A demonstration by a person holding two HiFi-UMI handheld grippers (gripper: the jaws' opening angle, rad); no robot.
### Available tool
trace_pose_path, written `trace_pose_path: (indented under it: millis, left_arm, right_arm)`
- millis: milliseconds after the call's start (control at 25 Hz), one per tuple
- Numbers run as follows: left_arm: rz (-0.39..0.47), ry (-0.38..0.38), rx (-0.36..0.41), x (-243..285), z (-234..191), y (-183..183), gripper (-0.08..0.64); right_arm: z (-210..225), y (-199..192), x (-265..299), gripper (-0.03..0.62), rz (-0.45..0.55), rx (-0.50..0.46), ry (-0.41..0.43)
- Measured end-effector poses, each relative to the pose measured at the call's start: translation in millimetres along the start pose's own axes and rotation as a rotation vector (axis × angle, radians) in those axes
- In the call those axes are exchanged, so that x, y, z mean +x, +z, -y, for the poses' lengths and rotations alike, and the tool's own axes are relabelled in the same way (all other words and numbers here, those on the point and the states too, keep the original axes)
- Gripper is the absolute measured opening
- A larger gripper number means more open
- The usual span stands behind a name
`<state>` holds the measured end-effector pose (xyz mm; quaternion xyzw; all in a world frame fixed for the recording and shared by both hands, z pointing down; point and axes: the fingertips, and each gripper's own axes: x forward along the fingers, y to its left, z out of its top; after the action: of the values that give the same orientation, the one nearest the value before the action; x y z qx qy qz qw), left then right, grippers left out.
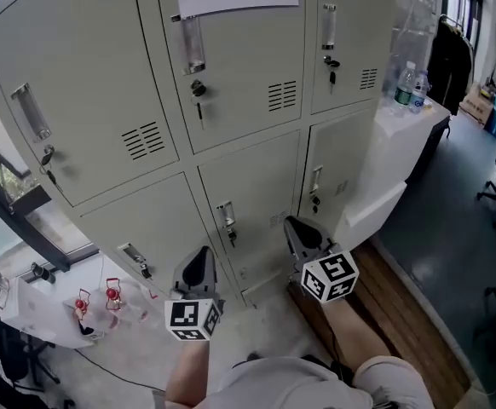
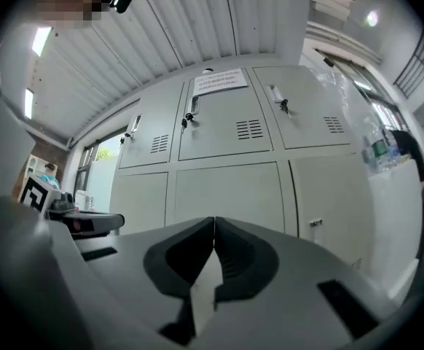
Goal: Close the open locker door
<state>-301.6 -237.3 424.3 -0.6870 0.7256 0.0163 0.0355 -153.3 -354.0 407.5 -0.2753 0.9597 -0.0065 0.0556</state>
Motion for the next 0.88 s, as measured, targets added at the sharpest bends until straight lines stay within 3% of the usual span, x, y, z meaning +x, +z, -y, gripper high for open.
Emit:
trace_pose_path:
  millis: [200,360,880]
  left_arm:
    - [0.001,-0.046,-0.025,8,32,-10,0.008]
    - [0.000,-0.083,-0.026,13,51,-15,0.008]
    - [-0.017,-0.089,-0.038,15,59,-21,0.008]
  right_arm:
    - [-2,-18,-38,0.012,-0.019,-0.052,-0.064]
    - [8,-33,-57,0.012,-0.035,-0.016,-0.119]
    - [16,-34,-68,0.012,-0.026,-0.019,-0.167]
